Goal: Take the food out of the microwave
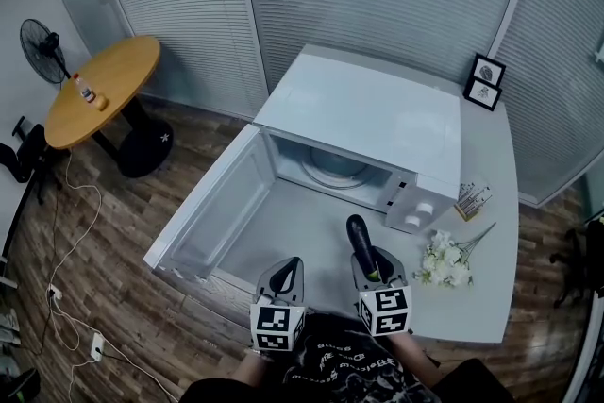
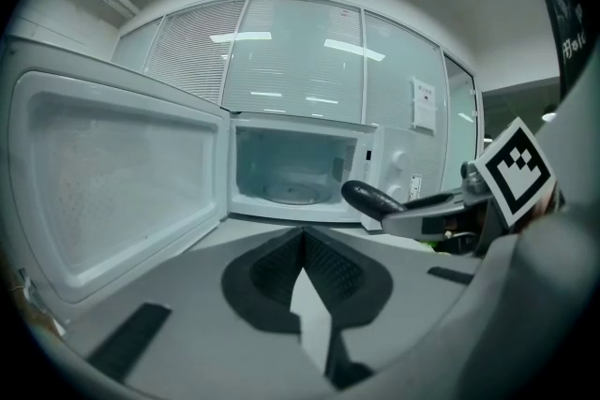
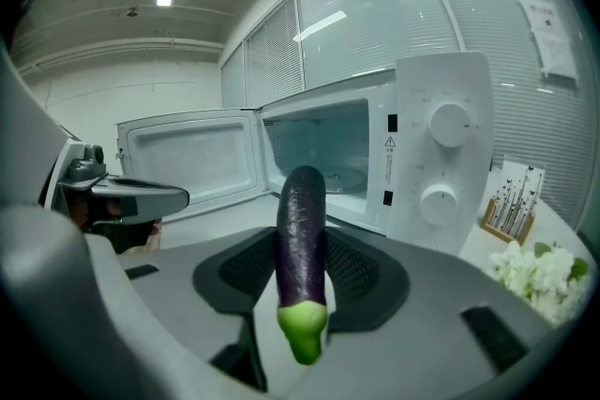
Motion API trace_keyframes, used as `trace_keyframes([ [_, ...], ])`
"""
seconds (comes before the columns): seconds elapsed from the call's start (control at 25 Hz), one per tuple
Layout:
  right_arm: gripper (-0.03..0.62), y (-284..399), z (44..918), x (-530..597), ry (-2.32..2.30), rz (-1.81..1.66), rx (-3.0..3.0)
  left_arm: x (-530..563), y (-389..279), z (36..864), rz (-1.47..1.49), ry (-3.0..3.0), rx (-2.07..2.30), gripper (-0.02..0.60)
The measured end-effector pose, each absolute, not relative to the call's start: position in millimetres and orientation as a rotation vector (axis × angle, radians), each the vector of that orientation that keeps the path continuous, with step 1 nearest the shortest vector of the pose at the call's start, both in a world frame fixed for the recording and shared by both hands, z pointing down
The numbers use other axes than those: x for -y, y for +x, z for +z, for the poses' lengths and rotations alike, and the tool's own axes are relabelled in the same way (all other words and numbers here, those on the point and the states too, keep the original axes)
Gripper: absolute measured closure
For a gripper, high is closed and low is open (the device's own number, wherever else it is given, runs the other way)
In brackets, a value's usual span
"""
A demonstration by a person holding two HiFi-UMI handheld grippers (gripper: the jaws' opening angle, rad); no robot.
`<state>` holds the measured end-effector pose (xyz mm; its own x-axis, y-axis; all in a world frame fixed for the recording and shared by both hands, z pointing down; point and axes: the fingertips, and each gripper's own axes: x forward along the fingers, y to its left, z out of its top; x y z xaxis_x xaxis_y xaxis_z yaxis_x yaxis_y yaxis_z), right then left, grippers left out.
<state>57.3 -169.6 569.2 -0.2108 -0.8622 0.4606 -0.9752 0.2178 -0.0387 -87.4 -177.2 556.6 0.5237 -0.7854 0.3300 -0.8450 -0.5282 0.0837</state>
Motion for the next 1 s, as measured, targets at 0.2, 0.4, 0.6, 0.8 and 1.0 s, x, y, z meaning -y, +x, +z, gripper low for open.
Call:
trace_keyframes([
  [0.2,0.434,59.5,570.1,170.0,1.736,0.509,2.154,176.8,-84.0,554.9,0.379,2.539,1.363,0.574],
  [0.4,0.435,59.2,570.6,171.2,1.729,0.502,2.152,178.6,-79.0,551.7,0.378,2.555,1.346,0.574],
  [0.6,0.436,58.4,571.6,171.1,1.720,0.498,2.154,178.5,-79.0,553.7,0.385,2.547,1.349,0.574],
  [0.8,0.435,58.3,574.2,169.6,1.706,0.509,2.160,177.2,-75.6,555.7,0.390,2.547,1.345,0.574],
  [1.0,0.436,57.4,574.6,168.4,1.696,0.496,2.162,176.9,-72.4,554.7,0.393,2.559,1.339,0.574],
])
